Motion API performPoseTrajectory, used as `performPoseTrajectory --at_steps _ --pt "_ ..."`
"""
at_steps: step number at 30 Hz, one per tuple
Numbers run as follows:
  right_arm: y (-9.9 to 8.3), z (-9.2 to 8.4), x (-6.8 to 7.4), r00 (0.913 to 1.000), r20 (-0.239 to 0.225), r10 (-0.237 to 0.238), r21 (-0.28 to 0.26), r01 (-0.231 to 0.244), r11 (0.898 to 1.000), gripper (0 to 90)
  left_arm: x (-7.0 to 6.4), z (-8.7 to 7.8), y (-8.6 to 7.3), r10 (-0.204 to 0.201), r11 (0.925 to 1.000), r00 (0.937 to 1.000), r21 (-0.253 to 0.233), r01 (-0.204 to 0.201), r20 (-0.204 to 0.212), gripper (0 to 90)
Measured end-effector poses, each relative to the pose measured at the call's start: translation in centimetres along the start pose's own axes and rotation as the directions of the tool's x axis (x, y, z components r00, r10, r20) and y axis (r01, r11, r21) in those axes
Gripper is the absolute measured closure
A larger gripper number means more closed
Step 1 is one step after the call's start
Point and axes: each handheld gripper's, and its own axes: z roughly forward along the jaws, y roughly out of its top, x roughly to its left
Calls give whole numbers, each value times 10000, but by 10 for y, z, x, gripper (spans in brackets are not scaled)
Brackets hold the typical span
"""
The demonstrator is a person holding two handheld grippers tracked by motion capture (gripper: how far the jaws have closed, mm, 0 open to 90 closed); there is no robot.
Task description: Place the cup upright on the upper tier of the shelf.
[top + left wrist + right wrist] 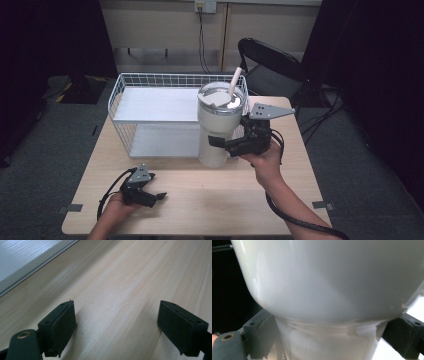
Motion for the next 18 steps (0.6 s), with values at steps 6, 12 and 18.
performPoseTrajectory --at_steps 6,12,18 --pt "10 2 -2 9999 122 -22 -122 24 9999 97 0 0 0 -4 10000 10000 -14 4 15 148" --pt "23 5 -2 9998 197 -97 -207 101 9997 97 0 0 0 -34 10000 10000 -38 34 5 148" --pt "35 9 -2 9994 283 -175 -205 181 9996 97 0 0 0 -24 10000 10000 -44 24 7 148"
